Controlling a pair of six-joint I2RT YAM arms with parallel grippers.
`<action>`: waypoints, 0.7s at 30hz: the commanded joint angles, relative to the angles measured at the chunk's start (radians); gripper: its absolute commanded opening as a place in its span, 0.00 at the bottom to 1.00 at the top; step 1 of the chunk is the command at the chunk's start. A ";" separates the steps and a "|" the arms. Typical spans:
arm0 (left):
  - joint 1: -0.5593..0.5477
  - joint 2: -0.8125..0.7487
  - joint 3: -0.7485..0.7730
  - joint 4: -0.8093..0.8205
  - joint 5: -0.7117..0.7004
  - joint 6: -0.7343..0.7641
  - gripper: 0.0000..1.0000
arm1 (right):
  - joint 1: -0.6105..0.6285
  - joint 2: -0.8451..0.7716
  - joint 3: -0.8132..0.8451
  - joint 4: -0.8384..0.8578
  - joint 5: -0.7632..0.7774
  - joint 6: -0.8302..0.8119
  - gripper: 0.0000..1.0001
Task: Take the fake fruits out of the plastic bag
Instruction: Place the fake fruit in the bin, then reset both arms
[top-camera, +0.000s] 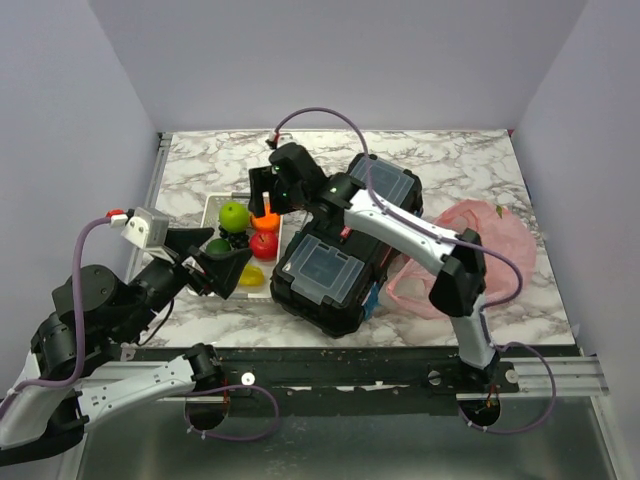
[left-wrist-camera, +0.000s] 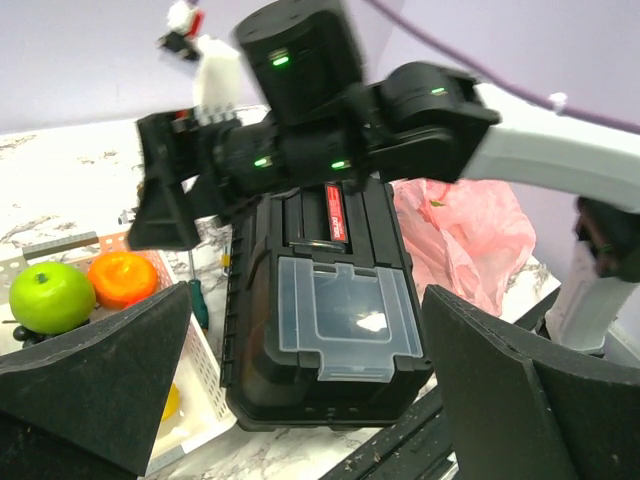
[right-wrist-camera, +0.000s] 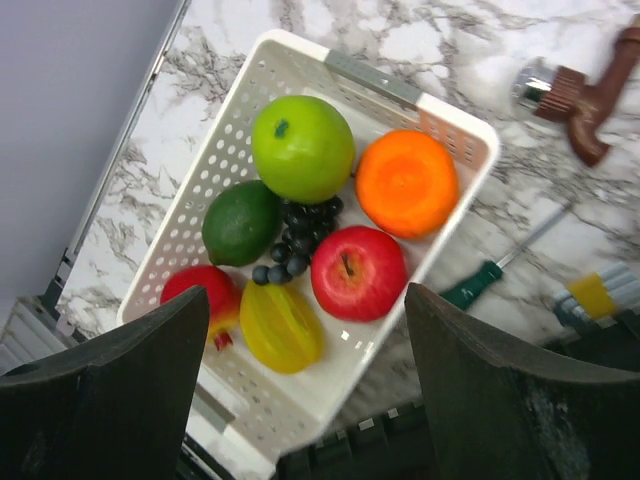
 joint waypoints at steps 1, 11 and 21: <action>0.004 0.023 0.000 0.031 -0.005 0.014 0.97 | 0.002 -0.246 -0.154 0.020 0.101 -0.016 0.83; 0.004 0.041 0.004 0.092 -0.046 0.054 0.97 | 0.002 -0.743 -0.488 -0.030 0.486 -0.078 0.95; 0.004 -0.011 -0.010 0.177 -0.136 0.127 0.97 | 0.002 -1.229 -0.676 -0.036 0.610 -0.129 1.00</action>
